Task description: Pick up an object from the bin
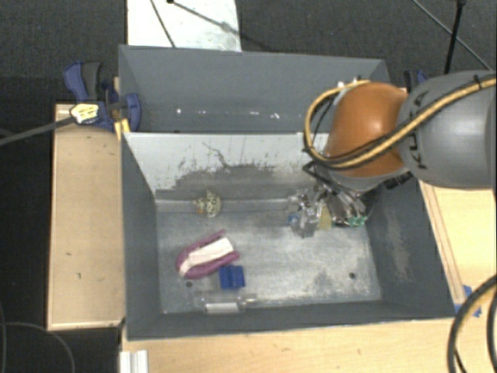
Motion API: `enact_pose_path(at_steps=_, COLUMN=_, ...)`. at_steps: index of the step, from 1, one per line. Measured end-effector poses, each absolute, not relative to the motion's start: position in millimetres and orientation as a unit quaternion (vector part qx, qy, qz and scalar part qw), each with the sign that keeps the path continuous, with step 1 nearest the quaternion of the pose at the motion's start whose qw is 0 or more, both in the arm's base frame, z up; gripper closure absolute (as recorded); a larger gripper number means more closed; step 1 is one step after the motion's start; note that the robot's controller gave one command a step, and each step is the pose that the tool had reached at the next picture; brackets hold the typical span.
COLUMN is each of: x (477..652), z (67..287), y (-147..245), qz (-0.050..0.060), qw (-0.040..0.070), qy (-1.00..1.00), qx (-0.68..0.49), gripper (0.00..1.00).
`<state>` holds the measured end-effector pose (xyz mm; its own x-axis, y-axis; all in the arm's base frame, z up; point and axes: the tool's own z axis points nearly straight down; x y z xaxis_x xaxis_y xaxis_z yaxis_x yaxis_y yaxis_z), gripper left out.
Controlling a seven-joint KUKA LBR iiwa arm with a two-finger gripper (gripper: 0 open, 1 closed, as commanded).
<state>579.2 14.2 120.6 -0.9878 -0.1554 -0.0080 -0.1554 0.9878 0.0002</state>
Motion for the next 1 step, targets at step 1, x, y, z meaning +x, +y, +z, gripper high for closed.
enact_pose_path(at_steps=1, x=560.1, z=211.8, y=16.7, qz=0.0, qw=0.005, qy=0.997, qx=-0.082, gripper=1.0)
